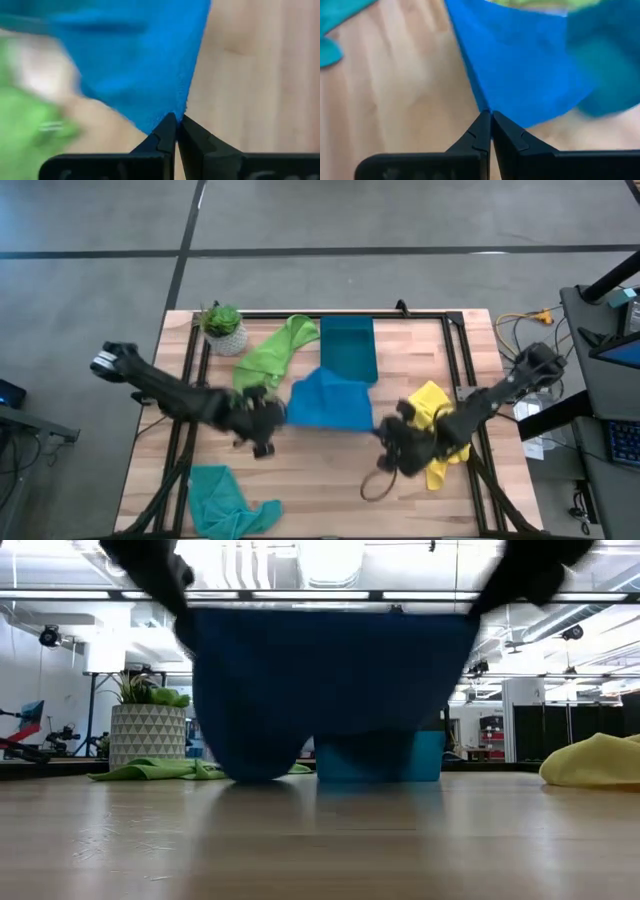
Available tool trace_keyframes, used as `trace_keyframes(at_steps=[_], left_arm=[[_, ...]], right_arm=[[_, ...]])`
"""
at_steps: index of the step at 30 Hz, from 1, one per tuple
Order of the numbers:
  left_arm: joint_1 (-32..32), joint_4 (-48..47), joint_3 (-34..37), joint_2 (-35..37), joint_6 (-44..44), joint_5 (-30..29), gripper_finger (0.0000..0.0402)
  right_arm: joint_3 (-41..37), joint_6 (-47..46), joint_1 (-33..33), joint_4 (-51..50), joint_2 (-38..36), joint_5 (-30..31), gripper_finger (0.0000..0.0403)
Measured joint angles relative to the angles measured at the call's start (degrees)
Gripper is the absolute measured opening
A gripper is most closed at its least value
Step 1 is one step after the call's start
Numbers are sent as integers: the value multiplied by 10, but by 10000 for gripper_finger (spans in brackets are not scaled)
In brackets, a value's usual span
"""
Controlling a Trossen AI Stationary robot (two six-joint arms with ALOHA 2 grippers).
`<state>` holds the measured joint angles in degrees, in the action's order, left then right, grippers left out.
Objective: Fold microfiber towels
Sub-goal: Fold the blue microfiber cloth
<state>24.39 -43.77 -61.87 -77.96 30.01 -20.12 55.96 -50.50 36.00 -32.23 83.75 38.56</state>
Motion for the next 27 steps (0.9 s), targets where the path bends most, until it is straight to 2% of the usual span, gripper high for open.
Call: trace_keyframes(at_steps=[5,10,16,19,27], left_arm=[[50,162,83,-59,76,39,0],[64,254,99,-106,91,91,0],[65,284,87,-116,112,140,0],[66,281,81,-105,116,143,0],[57,215,81,-74,116,89,0]], right_arm=[[-50,-145,63,70,57,-27,8],[-53,-194,98,122,106,-74,8],[-22,-216,117,138,129,-93,8],[-2,-205,118,124,126,-92,8],[13,-192,97,6,103,-83,8]])
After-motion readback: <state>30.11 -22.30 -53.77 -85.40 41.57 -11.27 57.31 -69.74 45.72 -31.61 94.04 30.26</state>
